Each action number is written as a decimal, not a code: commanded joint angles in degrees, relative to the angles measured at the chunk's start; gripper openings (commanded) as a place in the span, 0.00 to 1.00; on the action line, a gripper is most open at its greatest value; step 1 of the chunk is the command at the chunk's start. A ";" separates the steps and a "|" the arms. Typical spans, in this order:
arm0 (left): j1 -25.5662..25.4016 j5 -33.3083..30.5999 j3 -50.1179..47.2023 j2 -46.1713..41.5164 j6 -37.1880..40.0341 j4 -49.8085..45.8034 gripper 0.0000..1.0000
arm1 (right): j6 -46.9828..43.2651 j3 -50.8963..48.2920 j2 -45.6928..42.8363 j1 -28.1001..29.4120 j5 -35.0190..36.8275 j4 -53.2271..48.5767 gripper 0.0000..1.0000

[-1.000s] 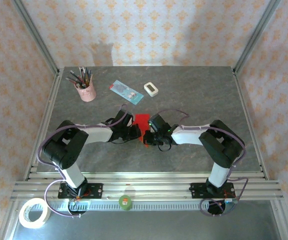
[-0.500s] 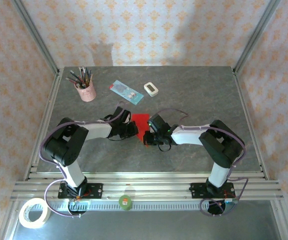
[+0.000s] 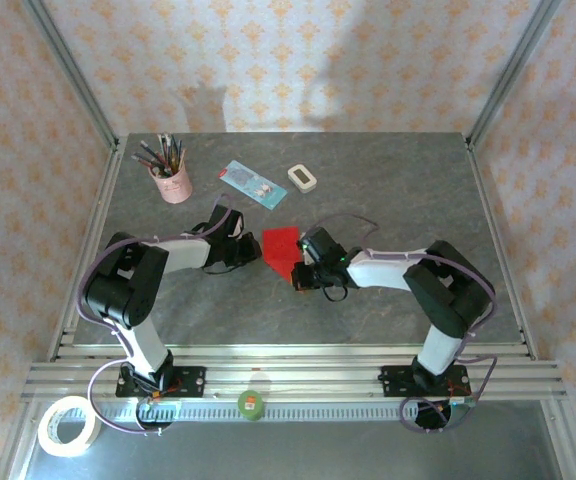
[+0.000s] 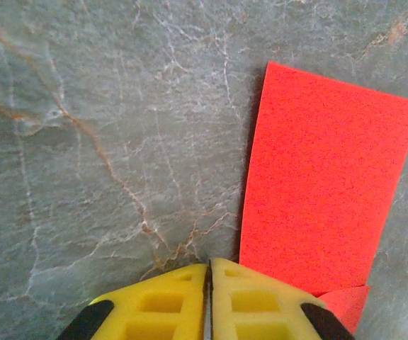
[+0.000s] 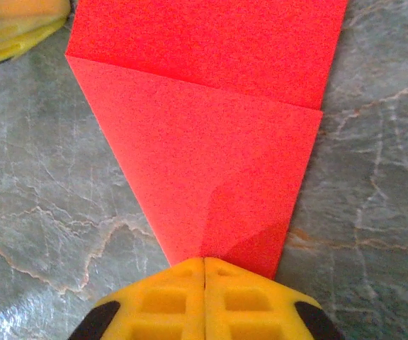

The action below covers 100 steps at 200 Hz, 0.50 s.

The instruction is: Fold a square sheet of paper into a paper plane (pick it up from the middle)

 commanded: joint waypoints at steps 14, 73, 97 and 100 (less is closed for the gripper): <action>1.23 -1.73 -2.08 -5.32 -3.81 8.14 0.21 | 3.23 -0.25 -6.24 -0.58 0.39 -1.40 0.19; 0.53 1.15 -9.28 -10.98 -10.13 19.79 0.52 | 22.02 -9.68 -12.26 -0.64 3.59 19.32 0.31; 0.50 2.20 -10.22 -11.86 -9.47 20.03 0.61 | 23.76 -10.18 -10.49 -0.64 4.12 20.02 0.31; 0.46 2.35 -10.31 -11.85 -9.30 19.90 0.63 | 23.91 -10.09 -10.19 -0.64 4.43 19.96 0.31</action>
